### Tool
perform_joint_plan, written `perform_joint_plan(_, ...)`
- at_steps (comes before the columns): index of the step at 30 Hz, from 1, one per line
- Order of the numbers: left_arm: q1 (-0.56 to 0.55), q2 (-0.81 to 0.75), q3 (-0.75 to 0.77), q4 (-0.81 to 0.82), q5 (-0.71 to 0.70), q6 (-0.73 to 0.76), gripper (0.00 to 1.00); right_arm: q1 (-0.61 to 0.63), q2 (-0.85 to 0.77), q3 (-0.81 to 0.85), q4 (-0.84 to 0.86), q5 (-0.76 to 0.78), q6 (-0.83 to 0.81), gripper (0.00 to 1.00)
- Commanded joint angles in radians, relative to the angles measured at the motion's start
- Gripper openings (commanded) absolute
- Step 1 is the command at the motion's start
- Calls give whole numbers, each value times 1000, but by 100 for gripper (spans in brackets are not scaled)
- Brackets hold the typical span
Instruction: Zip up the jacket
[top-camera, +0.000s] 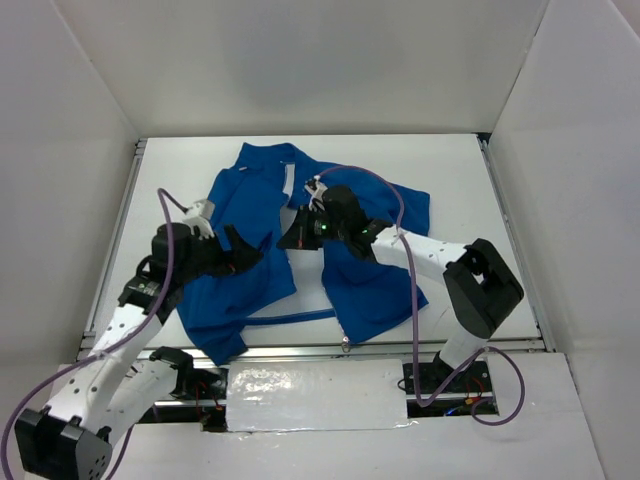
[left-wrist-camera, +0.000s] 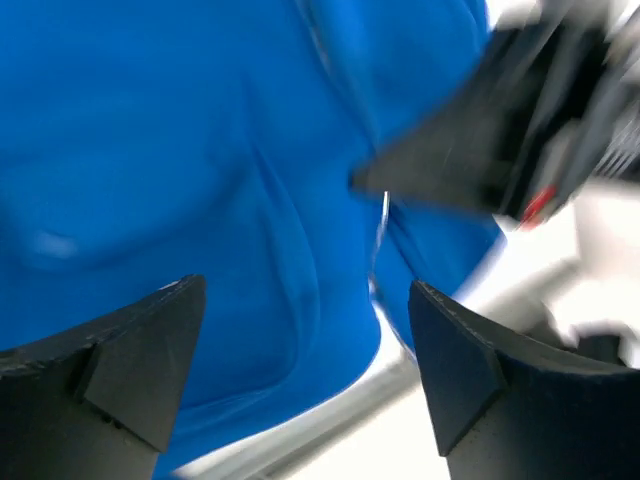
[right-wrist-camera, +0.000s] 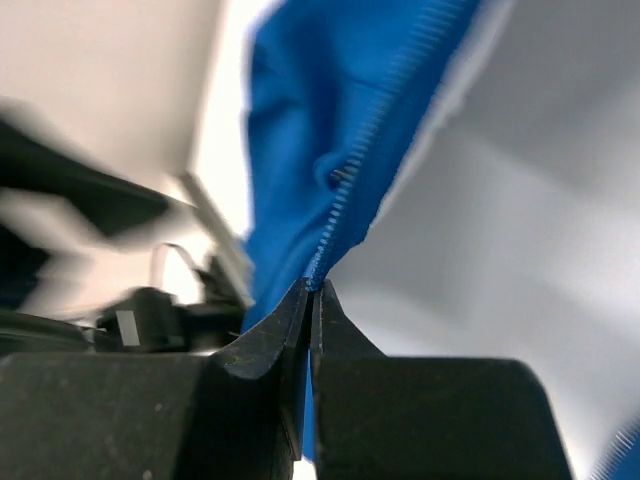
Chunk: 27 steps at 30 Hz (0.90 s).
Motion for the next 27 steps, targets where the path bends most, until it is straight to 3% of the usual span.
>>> perform_joint_plan(1, -4, 19, -141, 270, 406, -131, 94, 1, -39, 6, 195, -110, 88, 0)
perform_joint_plan(4, -8, -27, -219, 413, 471, -182, 91, -4, -42, -22, 255, -129, 146, 0)
perform_joint_plan(8, -10, -64, -243, 455, 466, -191, 86, -4, -40, -56, 312, -152, 203, 0)
perform_joint_plan(14, -18, -26, -230, 380, 419, -147, 78, -2, -49, -70, 300, -89, 248, 0)
perform_joint_plan(19, -61, -88, -151, 158, 208, -93, 79, 2, -80, -64, 159, 41, 240, 0)
perform_joint_plan(27, -163, -41, -183, 245, 207, -184, 71, 13, -129, -113, 189, 63, 295, 0)
